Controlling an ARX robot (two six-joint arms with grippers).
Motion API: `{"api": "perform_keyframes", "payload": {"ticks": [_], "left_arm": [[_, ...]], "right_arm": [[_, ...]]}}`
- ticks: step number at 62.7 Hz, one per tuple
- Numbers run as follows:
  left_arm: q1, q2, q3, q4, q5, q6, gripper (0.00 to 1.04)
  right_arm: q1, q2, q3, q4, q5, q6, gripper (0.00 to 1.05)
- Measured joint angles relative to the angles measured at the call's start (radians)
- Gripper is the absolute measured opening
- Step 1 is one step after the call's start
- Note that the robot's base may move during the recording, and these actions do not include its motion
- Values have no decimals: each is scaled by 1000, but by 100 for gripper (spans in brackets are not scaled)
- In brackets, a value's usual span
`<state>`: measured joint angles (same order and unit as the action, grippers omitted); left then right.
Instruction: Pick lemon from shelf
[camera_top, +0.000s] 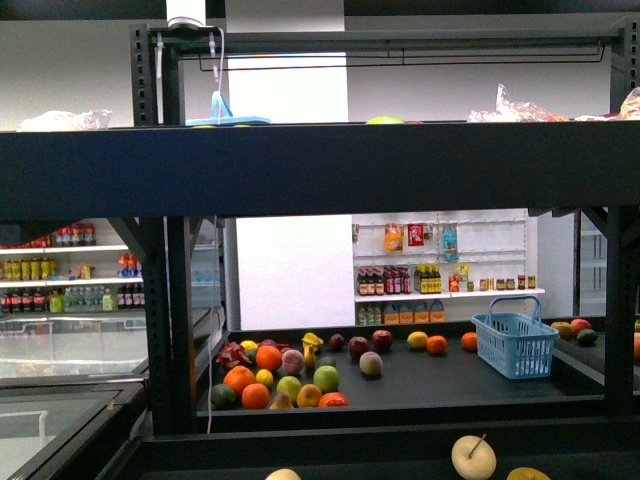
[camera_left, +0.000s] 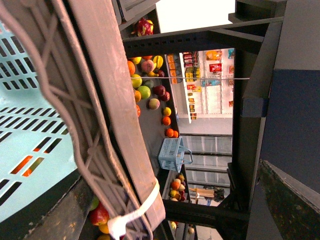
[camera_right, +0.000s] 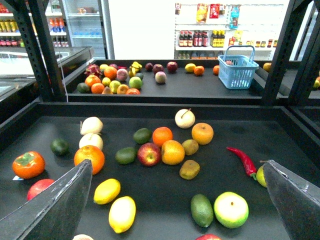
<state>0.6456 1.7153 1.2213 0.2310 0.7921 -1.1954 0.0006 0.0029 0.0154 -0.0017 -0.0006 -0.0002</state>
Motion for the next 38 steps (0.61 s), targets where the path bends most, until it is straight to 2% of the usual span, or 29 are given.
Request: {"api": "perform_keyframes", "payload": {"ticks": [20, 38], "left_arm": [[-26, 76, 90, -6, -34, -22, 97], [-27, 101, 107, -46, -47, -10, 45]], "right_arm": [[0, 0, 0, 0, 0, 0, 102], [0, 0, 0, 0, 0, 0, 102]]}}
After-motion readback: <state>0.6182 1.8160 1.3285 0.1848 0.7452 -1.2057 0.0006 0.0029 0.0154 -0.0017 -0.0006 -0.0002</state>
